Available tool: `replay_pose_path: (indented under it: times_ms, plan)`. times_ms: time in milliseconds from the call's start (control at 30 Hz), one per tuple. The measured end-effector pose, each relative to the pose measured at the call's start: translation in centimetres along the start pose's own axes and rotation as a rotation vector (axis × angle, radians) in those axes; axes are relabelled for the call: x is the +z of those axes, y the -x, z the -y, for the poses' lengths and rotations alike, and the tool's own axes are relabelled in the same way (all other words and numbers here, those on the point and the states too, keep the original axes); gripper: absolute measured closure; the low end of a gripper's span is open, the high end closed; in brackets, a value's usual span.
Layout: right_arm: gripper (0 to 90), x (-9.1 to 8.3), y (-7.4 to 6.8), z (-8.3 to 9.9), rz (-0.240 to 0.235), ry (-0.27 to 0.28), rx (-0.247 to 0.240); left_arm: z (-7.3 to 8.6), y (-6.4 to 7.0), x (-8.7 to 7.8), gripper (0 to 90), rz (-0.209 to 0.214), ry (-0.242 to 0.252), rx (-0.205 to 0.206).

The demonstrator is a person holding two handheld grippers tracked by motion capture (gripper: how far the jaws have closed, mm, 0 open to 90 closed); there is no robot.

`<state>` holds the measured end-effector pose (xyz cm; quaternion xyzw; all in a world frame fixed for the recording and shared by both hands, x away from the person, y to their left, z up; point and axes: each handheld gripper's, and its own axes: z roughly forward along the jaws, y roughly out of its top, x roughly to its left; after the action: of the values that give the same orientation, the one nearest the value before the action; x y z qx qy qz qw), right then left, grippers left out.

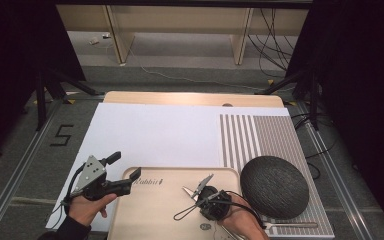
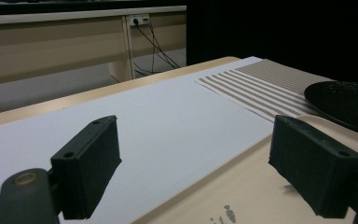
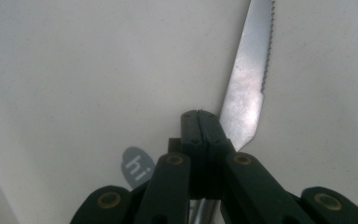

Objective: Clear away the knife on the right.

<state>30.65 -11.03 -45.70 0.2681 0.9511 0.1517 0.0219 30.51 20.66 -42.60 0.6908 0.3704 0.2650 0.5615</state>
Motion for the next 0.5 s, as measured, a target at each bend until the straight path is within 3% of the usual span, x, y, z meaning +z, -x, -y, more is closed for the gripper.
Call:
replay_pose_path:
  times_ms: [500]
  plan:
    - [90.0,-0.2,1.6,0.1,0.040,-0.003,0.064,0.0,0.0,0.0,15.8,-0.001,0.000,-0.001]
